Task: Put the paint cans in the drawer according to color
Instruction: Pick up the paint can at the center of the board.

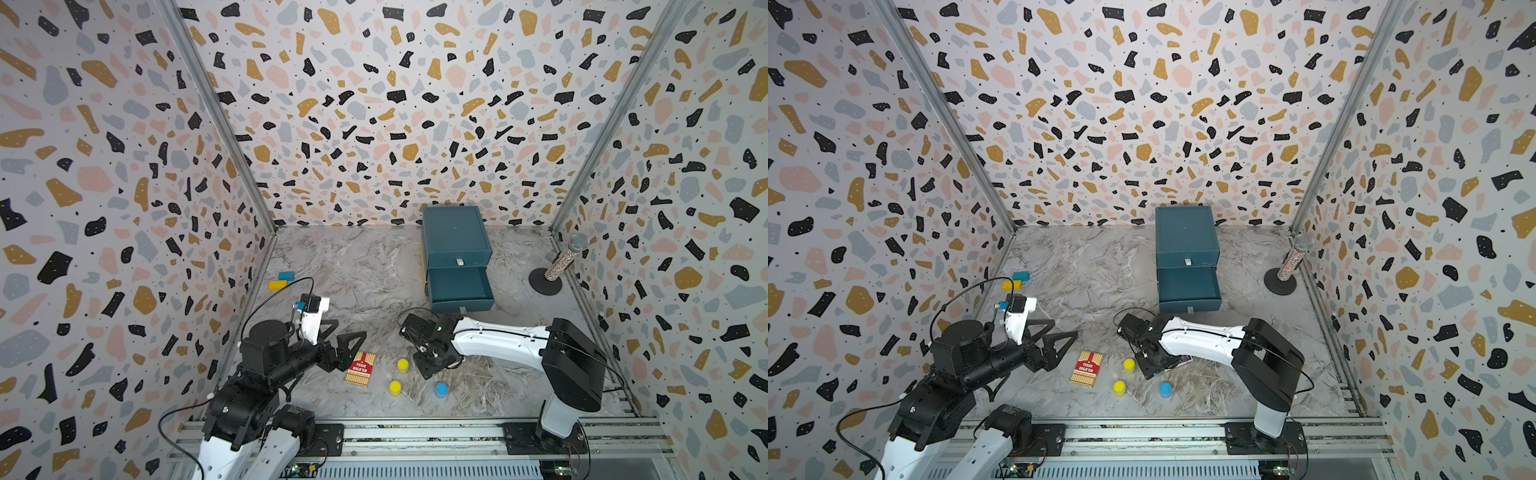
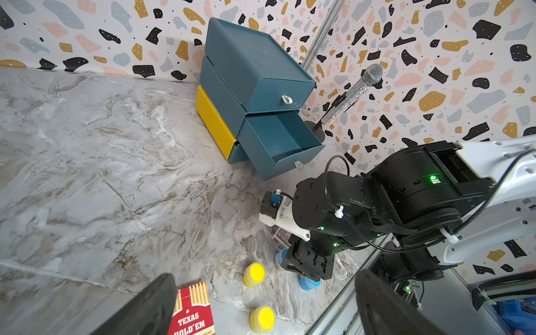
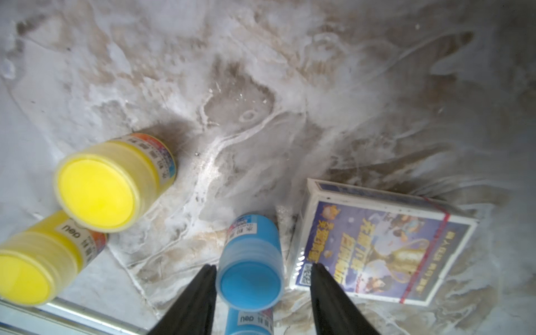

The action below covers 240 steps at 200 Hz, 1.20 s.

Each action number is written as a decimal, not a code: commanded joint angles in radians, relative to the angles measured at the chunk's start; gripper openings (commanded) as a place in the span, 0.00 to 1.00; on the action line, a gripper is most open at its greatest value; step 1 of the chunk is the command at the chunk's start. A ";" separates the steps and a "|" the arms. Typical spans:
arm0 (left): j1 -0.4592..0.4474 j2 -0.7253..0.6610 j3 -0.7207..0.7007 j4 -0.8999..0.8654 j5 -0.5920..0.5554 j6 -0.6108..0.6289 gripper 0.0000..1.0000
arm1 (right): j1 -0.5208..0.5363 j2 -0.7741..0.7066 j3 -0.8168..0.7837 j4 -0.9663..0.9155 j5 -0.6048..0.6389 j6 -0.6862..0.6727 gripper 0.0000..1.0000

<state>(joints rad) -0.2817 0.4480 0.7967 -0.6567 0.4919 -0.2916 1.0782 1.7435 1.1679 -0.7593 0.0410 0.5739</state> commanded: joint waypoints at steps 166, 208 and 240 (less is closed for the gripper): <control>0.004 -0.013 -0.005 0.024 0.008 0.003 0.98 | 0.000 0.039 0.055 -0.039 -0.036 -0.013 0.43; 0.004 -0.014 -0.005 0.023 0.007 0.003 0.98 | -0.001 -0.003 0.052 -0.038 0.007 -0.008 0.26; 0.004 -0.011 -0.006 0.023 0.008 0.003 0.98 | -0.001 -0.135 0.100 -0.104 0.120 -0.037 0.24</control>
<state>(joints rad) -0.2817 0.4477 0.7967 -0.6567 0.4919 -0.2916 1.0782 1.7493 1.2037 -0.7803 0.0547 0.5579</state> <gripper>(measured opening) 0.985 0.355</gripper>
